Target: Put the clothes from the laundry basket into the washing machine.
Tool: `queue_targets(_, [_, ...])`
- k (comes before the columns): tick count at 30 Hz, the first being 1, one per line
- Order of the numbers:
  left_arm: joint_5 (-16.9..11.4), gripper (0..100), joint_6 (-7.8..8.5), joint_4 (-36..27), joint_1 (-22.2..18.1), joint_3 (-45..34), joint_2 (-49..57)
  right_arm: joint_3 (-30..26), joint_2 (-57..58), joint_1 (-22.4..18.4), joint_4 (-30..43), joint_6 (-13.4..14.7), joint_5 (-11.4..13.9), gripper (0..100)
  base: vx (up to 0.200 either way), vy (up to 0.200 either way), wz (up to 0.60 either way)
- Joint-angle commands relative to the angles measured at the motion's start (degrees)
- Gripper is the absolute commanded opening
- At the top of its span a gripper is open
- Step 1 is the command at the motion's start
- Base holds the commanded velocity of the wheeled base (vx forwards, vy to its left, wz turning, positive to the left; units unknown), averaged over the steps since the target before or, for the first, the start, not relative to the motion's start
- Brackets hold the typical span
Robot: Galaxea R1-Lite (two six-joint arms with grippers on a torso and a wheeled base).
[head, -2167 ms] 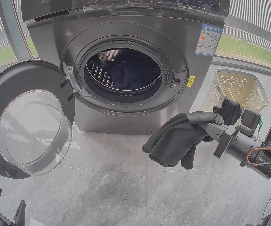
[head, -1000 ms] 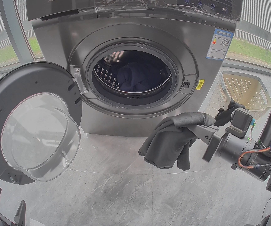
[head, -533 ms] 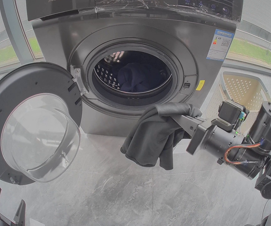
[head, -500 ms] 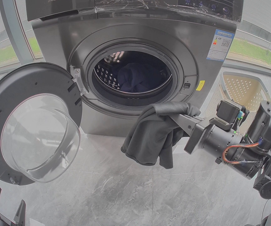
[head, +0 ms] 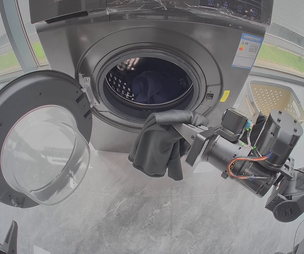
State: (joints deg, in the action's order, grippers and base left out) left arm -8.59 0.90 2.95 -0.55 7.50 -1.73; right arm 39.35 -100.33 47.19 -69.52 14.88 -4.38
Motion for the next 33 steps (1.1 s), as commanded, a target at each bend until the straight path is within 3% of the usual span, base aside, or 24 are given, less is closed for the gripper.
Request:
queue_targets(1, [-14.35, 100, -0.73, 0.83, -0.86, 4.19, -14.35, 2.92, -3.12, -0.17, -1.23, 0.06, 0.69, 0, 0.0, 0.0, 0.0])
queue_targets(3, [-17.16, 100, -0.2, 3.38, 0.28, 3.23, -22.09, 3.89, -3.47, -0.43, -1.32, 0.06, 0.77, 0, 0.0, 0.0, 0.0])
queue_targets(8, [-20.15, 100, 1.12, 13.13, 3.89, 2.87, -35.8, 6.97, -4.26, -0.78, -1.32, 0.14, 0.6, 0, 0.0, 0.0, 0.0])
queue_targets(13, [-19.62, 100, 0.5, 23.33, 12.94, 3.23, -51.09, 9.69, -6.02, -1.14, -1.32, -0.12, 0.25, 0, 0.0, 0.0, 0.0])
queue_targets(19, [-18.3, 100, 0.42, 29.48, 18.92, 4.98, -63.92, 10.39, -7.78, -2.72, -1.32, -0.29, -0.02, 0, 0.0, 0.0, 0.0])
queue_targets(26, [-18.21, 100, 0.06, 32.38, 22.7, 9.73, -75.79, 10.48, -8.04, -3.07, -1.32, -0.29, -0.02, 0, 0.0, 0.0, 0.0])
queue_targets(33, [-18.3, 100, -0.29, 36.25, 22.96, 14.48, -85.81, 11.36, -8.66, -3.16, -1.23, -0.29, -0.19, 0, 0.0, 0.0, 0.0])
